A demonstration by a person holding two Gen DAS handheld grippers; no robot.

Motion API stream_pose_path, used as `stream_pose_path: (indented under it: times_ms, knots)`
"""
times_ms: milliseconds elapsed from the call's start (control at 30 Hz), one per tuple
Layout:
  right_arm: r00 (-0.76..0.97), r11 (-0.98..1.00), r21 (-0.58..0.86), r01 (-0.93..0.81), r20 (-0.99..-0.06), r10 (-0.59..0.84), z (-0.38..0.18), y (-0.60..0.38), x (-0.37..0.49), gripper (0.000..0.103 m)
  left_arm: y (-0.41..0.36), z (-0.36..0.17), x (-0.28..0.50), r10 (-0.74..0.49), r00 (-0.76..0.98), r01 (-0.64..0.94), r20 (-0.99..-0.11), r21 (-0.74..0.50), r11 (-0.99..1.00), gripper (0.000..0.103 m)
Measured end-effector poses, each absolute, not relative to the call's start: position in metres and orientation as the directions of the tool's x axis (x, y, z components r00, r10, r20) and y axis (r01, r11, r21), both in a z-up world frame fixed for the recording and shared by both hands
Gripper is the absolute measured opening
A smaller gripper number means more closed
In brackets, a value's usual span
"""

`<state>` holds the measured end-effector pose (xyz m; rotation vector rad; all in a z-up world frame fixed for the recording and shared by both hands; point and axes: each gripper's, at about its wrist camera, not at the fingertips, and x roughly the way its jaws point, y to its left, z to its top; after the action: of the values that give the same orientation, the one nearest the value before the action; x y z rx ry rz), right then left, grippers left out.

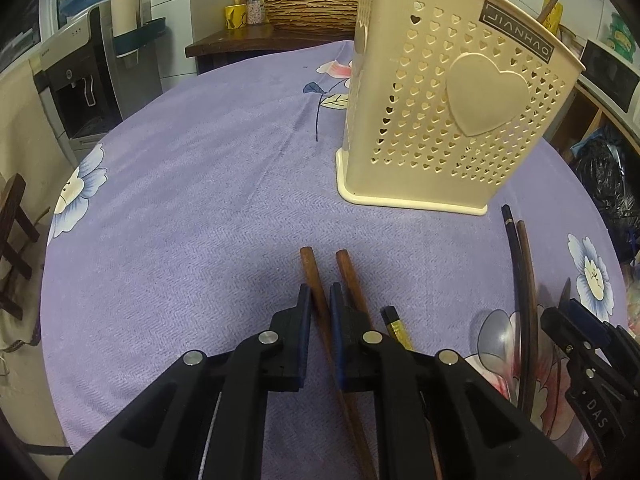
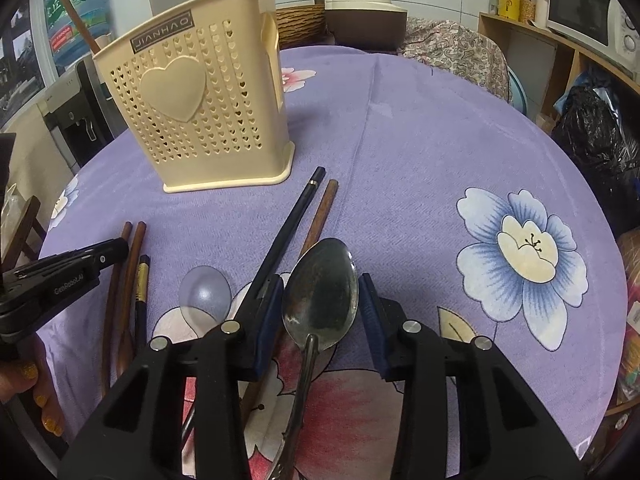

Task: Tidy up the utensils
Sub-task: 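Grasp a wooden chopstick with the left tool while the right tool grasps a metal spoon, then insert the chopstick and spoon into the cream holder and open both tools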

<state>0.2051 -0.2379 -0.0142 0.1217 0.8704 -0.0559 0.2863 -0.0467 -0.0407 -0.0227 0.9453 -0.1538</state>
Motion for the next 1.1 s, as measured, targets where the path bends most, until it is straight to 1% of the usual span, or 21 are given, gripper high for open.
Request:
stream_pose_path:
  times_ms: [233, 367, 467, 633, 900, 1100]
  knots:
    - [0.675, 0.991, 0.106, 0.085, -0.737, 0.021, -0.001, -0.244, 0.198, 0.039, -0.045, -0.032, 0.284, -0.174, 0.600, 0.137, -0.781, -0.114, 0.984, 0.009]
    - [0.715, 0.991, 0.123, 0.059, -0.698, 0.044, 0.020, -0.249, 0.187, 0.039, -0.038, -0.007, 0.271, -0.210, 0.661, 0.151, -0.720, -0.147, 0.978, 0.009]
    - [0.745, 0.992, 0.118, 0.038, -0.665, 0.051, 0.040, -0.252, 0.176, 0.039, -0.026, 0.024, 0.254, -0.252, 0.721, 0.171, -0.645, -0.187, 0.967, 0.008]
    - [0.790, 0.995, 0.097, -0.007, -0.610, 0.065, 0.072, -0.253, 0.158, 0.038, -0.014, 0.068, 0.229, -0.263, 0.806, 0.187, -0.531, -0.193, 0.963, 0.008]
    - [0.812, 0.996, 0.079, -0.041, -0.578, 0.079, 0.099, -0.253, 0.156, 0.037, 0.000, 0.102, 0.216, -0.270, 0.858, 0.190, -0.438, -0.217, 0.957, 0.008]
    - [0.811, 0.995, 0.070, -0.064, -0.578, 0.093, 0.103, -0.250, 0.157, 0.037, 0.006, 0.109, 0.215, -0.265, 0.873, 0.184, -0.410, -0.226, 0.957, 0.008]
